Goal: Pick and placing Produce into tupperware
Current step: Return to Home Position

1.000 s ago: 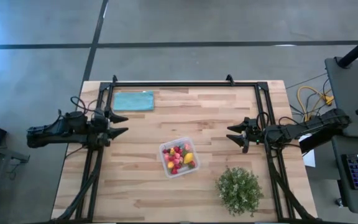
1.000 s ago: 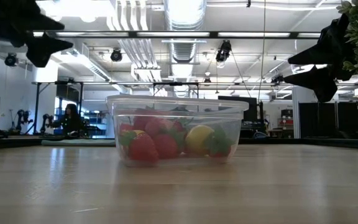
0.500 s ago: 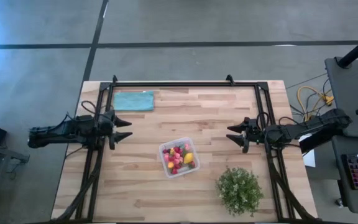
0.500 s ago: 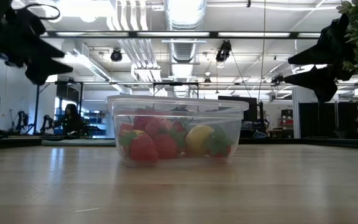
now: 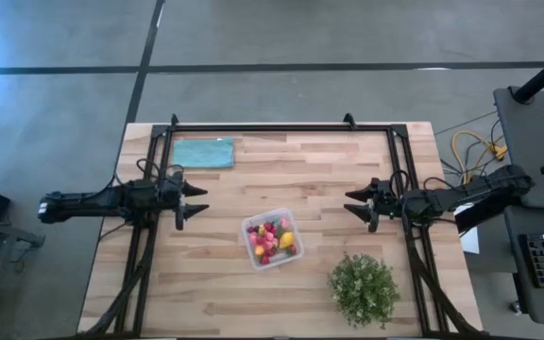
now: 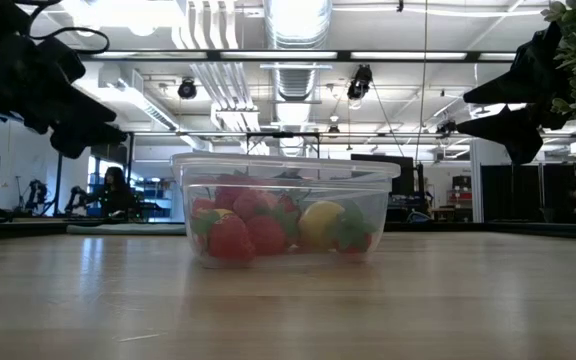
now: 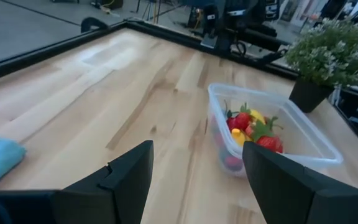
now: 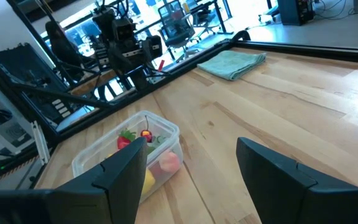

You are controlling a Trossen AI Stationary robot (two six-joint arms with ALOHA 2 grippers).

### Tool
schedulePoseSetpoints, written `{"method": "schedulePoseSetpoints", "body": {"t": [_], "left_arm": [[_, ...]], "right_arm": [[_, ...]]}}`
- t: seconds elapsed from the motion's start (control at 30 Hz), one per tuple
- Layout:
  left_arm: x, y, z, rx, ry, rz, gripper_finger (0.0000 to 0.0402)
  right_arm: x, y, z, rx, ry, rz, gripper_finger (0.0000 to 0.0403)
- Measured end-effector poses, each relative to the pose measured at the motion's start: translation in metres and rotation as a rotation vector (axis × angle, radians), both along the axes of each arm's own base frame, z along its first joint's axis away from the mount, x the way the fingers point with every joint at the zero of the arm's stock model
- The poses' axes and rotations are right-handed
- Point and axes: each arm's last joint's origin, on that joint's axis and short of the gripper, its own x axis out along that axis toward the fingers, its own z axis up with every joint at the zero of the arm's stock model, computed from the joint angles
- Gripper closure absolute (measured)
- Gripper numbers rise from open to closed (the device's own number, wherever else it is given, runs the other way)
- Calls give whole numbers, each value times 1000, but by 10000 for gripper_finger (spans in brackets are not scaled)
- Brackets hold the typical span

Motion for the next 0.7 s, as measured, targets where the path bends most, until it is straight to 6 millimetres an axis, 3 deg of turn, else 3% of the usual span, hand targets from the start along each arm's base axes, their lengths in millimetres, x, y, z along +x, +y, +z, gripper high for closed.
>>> {"method": "schedulePoseSetpoints", "body": {"t": [0.7], "left_arm": [[4,0,-5,-1,66,1,168]], "right_arm": [[0,0,0,0,-1,0,163]]}}
